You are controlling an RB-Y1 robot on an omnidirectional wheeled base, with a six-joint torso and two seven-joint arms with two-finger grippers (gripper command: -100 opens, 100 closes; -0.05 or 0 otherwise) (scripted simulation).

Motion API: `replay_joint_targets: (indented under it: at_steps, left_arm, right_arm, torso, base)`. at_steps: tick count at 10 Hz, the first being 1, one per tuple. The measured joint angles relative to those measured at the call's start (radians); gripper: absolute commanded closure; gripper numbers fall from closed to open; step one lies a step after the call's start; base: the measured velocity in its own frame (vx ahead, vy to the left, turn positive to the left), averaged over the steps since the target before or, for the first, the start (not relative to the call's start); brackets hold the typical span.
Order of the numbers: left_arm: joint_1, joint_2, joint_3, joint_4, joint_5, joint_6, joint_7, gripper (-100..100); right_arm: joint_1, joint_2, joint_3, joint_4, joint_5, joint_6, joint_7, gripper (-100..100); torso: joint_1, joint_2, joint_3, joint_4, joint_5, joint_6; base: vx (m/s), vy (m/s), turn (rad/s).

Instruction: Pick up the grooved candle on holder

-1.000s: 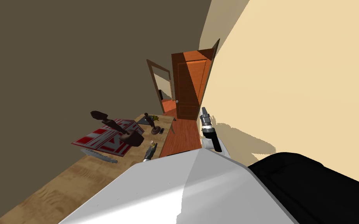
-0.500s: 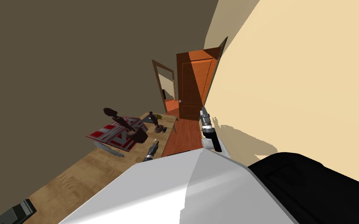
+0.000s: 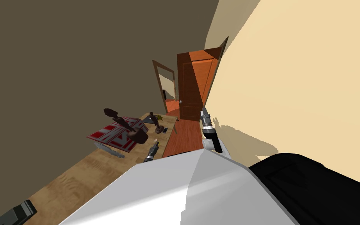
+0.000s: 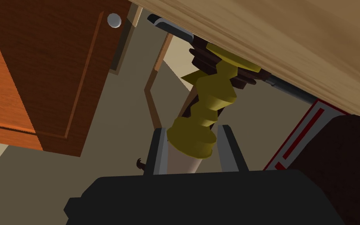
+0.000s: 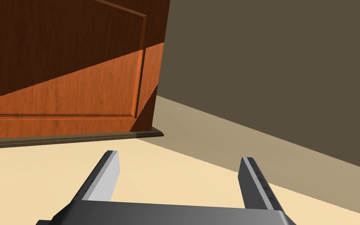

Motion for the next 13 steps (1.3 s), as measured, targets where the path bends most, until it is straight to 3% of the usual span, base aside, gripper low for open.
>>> replay_joint_targets:
  at_steps: [1,3,5,6,8,10,12,13]
  left_arm:
    - [0.026,0.016,-0.003,-0.019,0.021,-0.001,0.009,100]
    - [0.016,0.028,-0.001,0.030,0.043,-0.042,0.009,100]
    - [-0.011,0.061,0.007,0.165,0.092,-0.141,0.005,100]
    - [0.000,0.065,0.007,0.175,0.104,-0.158,0.005,100]
    - [0.051,0.074,0.001,0.108,0.120,-0.128,0.013,100]
    - [0.055,0.090,0.003,0.159,0.150,-0.175,0.012,100]
    - [0.048,0.119,0.006,0.280,0.208,-0.269,0.006,100]
    - [0.070,0.133,0.004,0.260,0.220,-0.279,0.012,100]
  right_arm:
    - [0.000,0.000,0.000,0.000,0.000,0.000,0.000,0]
    - [0.000,0.000,0.000,0.000,0.000,0.000,0.000,0]
    - [0.000,0.000,0.000,0.000,0.000,0.000,0.000,0]
    - [0.000,0.000,0.000,0.000,0.000,0.000,0.000,0]
    - [0.000,0.000,0.000,0.000,0.000,0.000,0.000,0]
    - [0.000,0.000,0.000,0.000,0.000,0.000,0.000,0]
    - [0.000,0.000,0.000,0.000,0.000,0.000,0.000,0]
    - [0.000,0.000,0.000,0.000,0.000,0.000,0.000,0]
  torso:
    - [-0.003,0.000,0.000,0.000,0.001,0.002]
    - [-0.002,-0.001,-0.001,-0.001,0.001,0.001]
    - [0.000,-0.004,-0.004,-0.005,0.003,0.000]
    - [0.001,-0.004,-0.005,-0.006,0.004,0.000]
    - [0.002,-0.003,-0.005,-0.006,0.005,0.000]
    - [0.002,-0.004,-0.006,-0.008,0.006,0.000]
    - [0.002,-0.006,-0.008,-0.009,0.007,-0.001]
    - [0.003,-0.006,-0.007,-0.009,0.007,-0.001]
  base:
    - [0.003,-0.057,-0.201]
    - [0.007,-0.033,-0.082]
    - [0.014,-0.055,-0.162]
    - [0.003,-0.022,0.008]
    - [0.000,-0.033,-0.119]
    - [0.018,-0.055,-0.250]
    - [0.023,-0.065,-0.153]
    - [0.017,-0.044,-0.154]
